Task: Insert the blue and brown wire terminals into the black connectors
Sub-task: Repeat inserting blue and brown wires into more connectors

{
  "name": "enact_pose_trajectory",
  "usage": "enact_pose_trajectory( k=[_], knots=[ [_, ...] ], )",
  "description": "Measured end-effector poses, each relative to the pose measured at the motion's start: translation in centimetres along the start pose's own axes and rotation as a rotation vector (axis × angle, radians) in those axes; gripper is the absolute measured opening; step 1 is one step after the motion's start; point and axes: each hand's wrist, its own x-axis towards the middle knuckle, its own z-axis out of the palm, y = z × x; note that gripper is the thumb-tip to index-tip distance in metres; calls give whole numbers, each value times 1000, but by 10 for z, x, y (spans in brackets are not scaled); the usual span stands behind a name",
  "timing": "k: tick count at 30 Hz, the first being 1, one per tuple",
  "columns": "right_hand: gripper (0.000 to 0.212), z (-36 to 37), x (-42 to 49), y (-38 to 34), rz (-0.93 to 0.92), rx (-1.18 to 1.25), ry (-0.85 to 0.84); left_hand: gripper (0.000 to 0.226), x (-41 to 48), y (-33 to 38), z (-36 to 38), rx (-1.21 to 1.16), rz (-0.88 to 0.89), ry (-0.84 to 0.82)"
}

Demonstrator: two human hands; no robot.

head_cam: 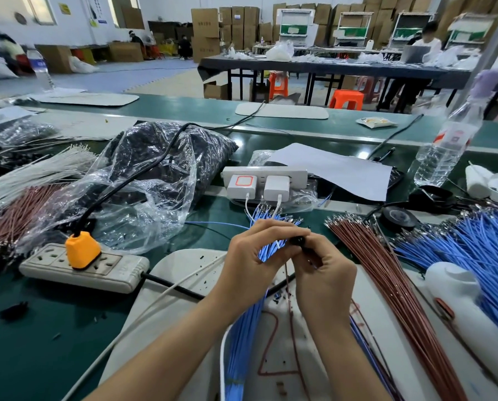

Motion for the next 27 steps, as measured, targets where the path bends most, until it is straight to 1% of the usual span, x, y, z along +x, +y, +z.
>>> enact_pose_trajectory(
  k=[9,14,18,24,27],
  knots=[
    [26,1,-1,0,11,22,-1,29,0,0,-1,17,28,0],
    [23,-1,-1,1,-40,-41,-23,29,-1,1,2,31,70,-16],
    [28,-1,0,1,-11,-59,-33,29,-2,0,3,33,67,-3],
    [23,2,2,5,67,-44,-78,21,-3,-2,5,74,49,6],
    [19,4,3,8,77,-40,-106,23,-4,-4,5,91,34,26]
  ],
)
